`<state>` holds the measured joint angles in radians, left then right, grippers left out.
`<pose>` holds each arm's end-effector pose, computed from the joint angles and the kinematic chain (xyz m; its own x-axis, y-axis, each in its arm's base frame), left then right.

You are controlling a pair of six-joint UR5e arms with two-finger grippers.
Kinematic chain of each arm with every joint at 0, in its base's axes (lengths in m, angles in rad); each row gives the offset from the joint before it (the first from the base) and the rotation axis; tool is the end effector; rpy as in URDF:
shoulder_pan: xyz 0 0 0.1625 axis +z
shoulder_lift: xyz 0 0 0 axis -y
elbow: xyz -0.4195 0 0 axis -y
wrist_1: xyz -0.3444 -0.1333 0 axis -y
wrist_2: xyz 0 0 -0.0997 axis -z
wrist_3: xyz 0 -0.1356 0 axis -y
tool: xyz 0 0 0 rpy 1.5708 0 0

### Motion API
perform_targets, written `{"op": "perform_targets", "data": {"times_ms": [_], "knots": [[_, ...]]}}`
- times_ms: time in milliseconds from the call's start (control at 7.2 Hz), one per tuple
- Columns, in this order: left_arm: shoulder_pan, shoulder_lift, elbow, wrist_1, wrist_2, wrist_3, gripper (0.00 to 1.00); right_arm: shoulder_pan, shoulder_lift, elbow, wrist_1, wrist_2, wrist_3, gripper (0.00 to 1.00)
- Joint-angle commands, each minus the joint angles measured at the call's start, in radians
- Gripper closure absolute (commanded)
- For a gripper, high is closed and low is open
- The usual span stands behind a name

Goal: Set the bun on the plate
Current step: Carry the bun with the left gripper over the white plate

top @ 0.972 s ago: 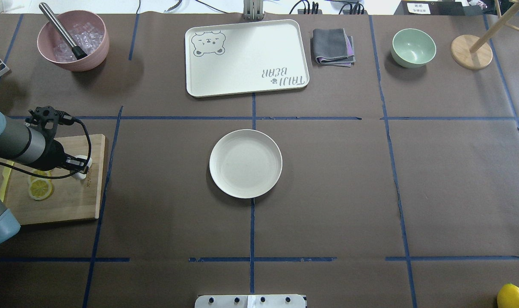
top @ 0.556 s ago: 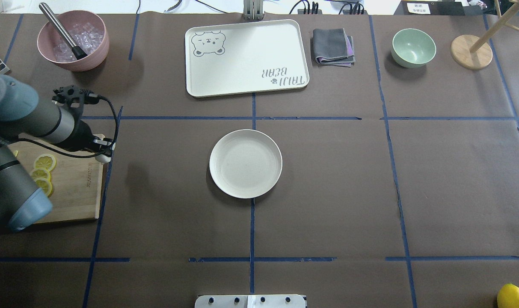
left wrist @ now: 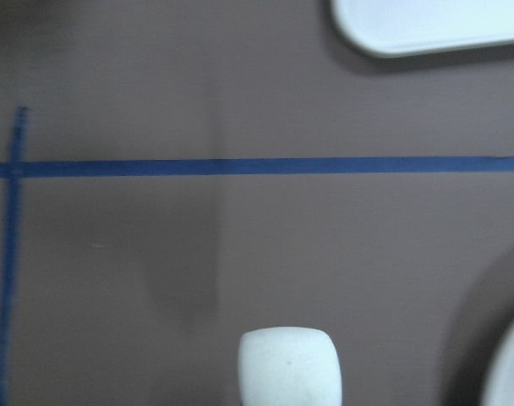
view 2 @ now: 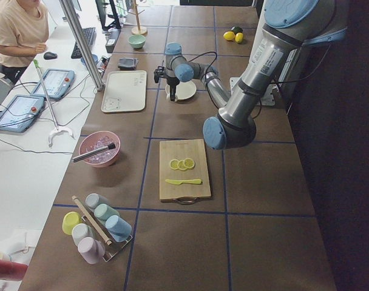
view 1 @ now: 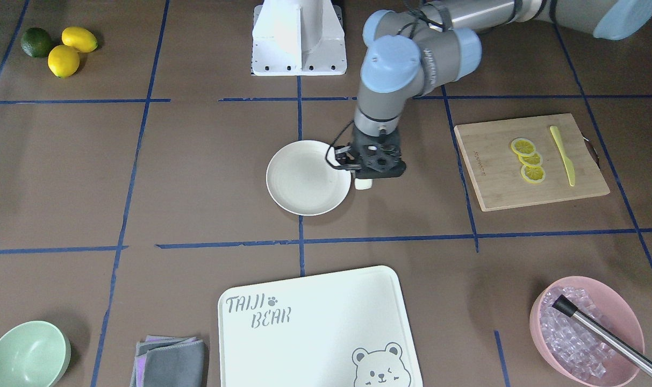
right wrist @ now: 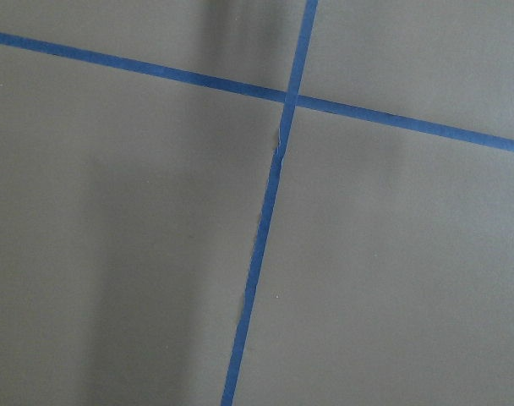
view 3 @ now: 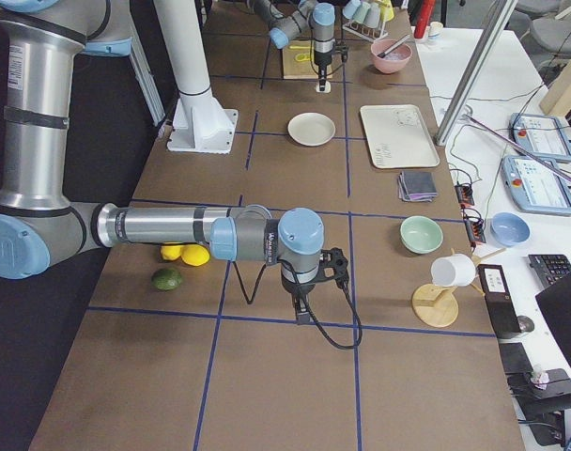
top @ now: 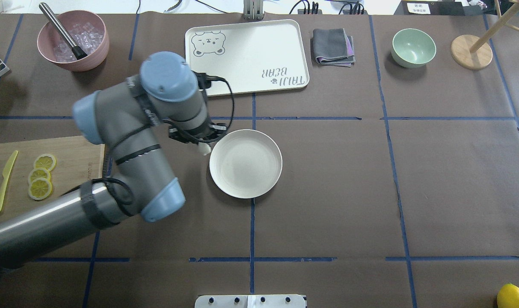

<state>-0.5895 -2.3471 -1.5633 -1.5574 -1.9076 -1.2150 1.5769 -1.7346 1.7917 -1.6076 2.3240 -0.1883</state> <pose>0.5341 -0.4637 0.2472 0.6844 -0.0622 -0.7265 0.1045 0.9944 0.0133 0.0429 -0.3769 0.6536 0.7178 -0.1964 0.6680 0.1306 0.9803 0.1479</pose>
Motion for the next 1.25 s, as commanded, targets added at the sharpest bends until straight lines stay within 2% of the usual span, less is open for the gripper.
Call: {"op": "perform_targets", "data": {"times_ms": [0,139,278,417,556,833,972,1111], "knots": [[0.075,-0.115,0.211,-0.161,0.061,-0.057,0.68,0.0,0.003,0.0,0.0,0.0,0.0,0.0],[0.094,-0.118,0.27,-0.227,0.062,-0.054,0.65,0.0,0.003,0.0,0.0,0.0,0.0,0.0],[0.096,-0.116,0.266,-0.228,0.061,-0.049,0.49,0.0,0.003,0.0,0.0,0.003,0.001,0.0],[0.094,-0.118,0.266,-0.228,0.059,-0.049,0.28,0.0,0.003,0.0,0.0,0.003,0.001,0.0],[0.092,-0.116,0.263,-0.224,0.059,-0.049,0.0,0.0,0.004,0.0,0.0,0.003,0.004,0.0],[0.039,-0.118,0.22,-0.175,0.018,-0.04,0.0,0.0,0.003,0.006,0.0,0.005,0.016,0.0],[-0.011,-0.106,0.174,-0.114,-0.066,0.022,0.0,0.0,0.003,0.005,0.0,0.005,0.017,0.0],[-0.053,-0.048,0.075,-0.001,-0.1,0.142,0.0,0.0,0.003,0.005,0.0,0.003,0.018,0.0]]}}
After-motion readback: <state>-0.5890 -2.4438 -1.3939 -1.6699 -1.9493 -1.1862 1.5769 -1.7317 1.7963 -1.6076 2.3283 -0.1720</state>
